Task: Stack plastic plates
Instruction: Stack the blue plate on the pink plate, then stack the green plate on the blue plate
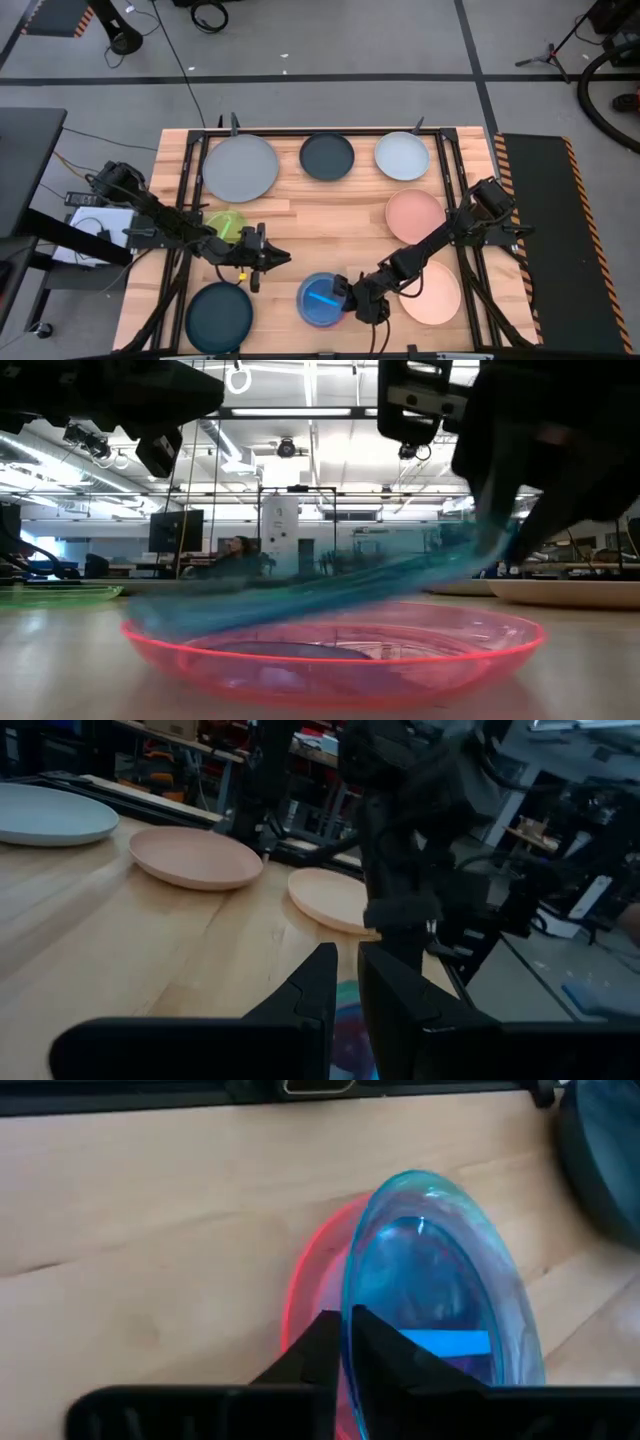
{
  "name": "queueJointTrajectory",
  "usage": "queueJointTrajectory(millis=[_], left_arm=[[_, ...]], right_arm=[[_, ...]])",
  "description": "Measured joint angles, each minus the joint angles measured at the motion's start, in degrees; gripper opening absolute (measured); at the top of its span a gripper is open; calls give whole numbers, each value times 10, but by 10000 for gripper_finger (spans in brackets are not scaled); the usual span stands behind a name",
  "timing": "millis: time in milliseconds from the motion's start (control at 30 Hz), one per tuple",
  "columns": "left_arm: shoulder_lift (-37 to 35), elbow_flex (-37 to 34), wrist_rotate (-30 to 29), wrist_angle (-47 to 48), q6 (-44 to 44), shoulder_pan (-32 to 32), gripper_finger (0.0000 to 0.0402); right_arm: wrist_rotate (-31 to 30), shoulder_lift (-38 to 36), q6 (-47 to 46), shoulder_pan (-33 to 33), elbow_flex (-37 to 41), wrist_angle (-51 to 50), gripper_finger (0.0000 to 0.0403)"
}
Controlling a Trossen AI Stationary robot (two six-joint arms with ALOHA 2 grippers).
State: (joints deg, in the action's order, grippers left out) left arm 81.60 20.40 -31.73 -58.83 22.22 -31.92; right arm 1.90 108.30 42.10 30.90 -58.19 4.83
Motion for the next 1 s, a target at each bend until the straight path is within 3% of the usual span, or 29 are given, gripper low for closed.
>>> queueJointTrajectory(millis=[200,333,433,567,667,800,900,1000], left_arm=[[0,0,6,4,11,-1,78],[-14,7,7,83,50,1,112],[-46,68,5,335,134,10,124],[-48,238,8,760,273,4,126],[-12,352,4,966,349,-10,126],[36,421,9,1120,444,-18,126],[73,418,27,1198,520,-13,126],[109,391,46,1216,578,-8,126]], right_arm=[[-19,14,-3,3,0,8,121],[-118,-13,-16,11,0,14,178],[-196,-50,-18,20,0,17,211],[-287,-95,-61,25,0,21,233],[-323,-116,-124,21,0,17,235],[-324,-120,-199,11,0,16,233],[-323,-111,-238,1,0,17,232],[-321,-102,-264,-5,3,13,232]])
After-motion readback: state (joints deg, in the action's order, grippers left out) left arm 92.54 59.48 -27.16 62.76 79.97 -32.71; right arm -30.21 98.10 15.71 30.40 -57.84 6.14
